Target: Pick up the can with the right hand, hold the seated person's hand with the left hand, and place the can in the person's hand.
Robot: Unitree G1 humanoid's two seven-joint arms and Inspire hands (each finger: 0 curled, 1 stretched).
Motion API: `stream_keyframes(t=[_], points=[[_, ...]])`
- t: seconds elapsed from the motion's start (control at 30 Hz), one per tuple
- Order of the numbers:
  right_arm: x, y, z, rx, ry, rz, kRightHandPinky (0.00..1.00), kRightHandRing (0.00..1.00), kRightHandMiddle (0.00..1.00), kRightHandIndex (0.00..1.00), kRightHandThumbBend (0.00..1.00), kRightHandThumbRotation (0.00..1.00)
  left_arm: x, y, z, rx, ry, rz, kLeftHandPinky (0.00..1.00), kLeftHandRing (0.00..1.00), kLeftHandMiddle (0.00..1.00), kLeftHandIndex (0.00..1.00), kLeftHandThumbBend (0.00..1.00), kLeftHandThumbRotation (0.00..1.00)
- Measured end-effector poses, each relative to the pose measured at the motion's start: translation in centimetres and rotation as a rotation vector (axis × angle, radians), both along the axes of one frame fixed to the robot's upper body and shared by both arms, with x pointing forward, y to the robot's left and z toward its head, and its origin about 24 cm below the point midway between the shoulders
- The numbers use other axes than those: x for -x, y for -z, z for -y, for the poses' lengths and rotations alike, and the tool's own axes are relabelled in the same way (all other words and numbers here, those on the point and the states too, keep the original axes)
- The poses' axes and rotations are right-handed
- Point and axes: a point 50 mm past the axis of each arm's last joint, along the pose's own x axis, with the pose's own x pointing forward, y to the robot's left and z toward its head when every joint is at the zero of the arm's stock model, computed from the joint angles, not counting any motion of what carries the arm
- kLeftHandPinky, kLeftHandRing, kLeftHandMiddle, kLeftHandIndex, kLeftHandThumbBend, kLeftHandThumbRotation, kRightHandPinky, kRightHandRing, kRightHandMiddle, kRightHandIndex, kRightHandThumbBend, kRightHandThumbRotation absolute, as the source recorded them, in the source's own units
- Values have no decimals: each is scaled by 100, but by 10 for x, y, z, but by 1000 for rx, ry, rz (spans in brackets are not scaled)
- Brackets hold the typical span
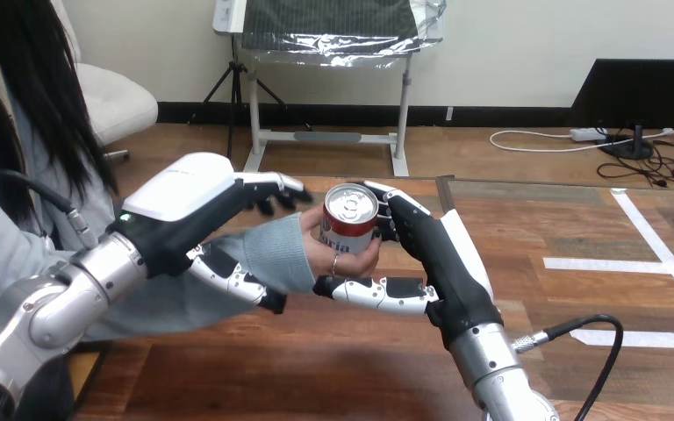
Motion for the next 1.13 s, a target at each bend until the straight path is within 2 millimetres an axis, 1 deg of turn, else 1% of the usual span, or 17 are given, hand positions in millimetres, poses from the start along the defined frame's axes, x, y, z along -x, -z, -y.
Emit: stream_keyframes(t=[0.13,0.4,0.7,0.83,0.93,1.0,1.13], points=[[0,0,1,-1,-2,6,86,89,91,94,98,35,3,-1,0,29,-1,8,89,93,95,98,100,50],[2,1,4,-11,-12,39,87,90,91,95,100,43,12,3,-4,121,-13,0,91,97,99,100,100,52],[4,5,12,-31,-10,62,89,91,92,96,100,50,23,12,-8,231,-32,-31,93,99,100,100,100,52],[6,7,16,-50,-5,72,90,91,93,95,100,52,29,17,-8,298,-39,-41,94,100,100,100,100,54],[6,8,18,-61,-3,79,90,92,93,95,100,54,33,20,-8,339,-36,-48,94,100,100,100,100,54],[7,9,20,-69,-2,84,91,92,94,95,100,55,36,22,-6,370,-31,-50,92,100,100,100,100,55],[9,10,23,-87,-3,97,92,93,94,95,100,55,41,25,-3,433,-17,-42,90,99,100,100,100,56]])
